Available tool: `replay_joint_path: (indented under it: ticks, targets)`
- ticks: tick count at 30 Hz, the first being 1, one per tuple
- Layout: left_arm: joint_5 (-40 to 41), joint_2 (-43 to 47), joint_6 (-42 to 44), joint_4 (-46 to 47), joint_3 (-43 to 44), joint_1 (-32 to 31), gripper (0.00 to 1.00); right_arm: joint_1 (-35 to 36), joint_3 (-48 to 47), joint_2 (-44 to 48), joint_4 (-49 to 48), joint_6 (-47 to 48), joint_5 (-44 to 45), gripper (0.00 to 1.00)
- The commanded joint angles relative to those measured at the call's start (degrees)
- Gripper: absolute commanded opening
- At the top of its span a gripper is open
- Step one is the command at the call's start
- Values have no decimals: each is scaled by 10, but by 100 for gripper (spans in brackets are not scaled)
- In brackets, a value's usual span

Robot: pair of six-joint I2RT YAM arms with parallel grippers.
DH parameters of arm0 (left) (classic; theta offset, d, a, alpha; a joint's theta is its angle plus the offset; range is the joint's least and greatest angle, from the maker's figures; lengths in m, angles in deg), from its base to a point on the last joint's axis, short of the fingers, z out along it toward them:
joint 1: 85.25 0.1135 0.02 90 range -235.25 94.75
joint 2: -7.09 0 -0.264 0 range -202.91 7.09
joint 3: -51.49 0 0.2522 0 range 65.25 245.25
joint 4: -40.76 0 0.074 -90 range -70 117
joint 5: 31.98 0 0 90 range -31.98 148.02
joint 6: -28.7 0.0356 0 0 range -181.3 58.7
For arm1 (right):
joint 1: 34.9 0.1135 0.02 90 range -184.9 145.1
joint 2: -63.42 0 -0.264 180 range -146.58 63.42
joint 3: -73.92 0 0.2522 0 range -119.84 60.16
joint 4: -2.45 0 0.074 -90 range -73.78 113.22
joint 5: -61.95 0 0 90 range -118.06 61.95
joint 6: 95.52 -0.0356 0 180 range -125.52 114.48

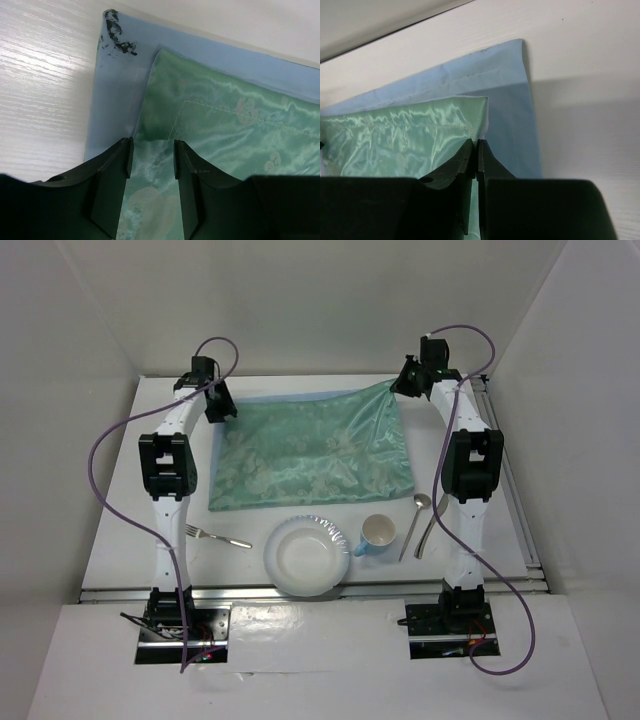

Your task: Set the dinner table for one person

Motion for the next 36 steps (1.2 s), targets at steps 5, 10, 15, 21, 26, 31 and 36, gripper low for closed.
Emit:
replay_joint_path:
  ticks: [5,10,15,21,26,31,36]
  targets:
    - [42,-15,25,3,6,-10,55,4,0,6,-7,5,5,0]
    - [67,-9,25,-2,0,-15,59,4,6,6,-7,5,5,0]
    - [67,-4,36,-2,-12,-15,59,4,11,6,-7,5,5,0]
    - [49,-4,43,-2,-12,-22,48,4,11,6,-7,5,10,0]
    - [44,1,43,-2,-17,-22,31,4,11,6,-7,5,10,0]
    - [49,28,38,-2,-24,-22,8,4,11,12,-7,5,10,0]
    - [62,63,38,-2,-24,-22,0,4,5,17,-1,10,15,0]
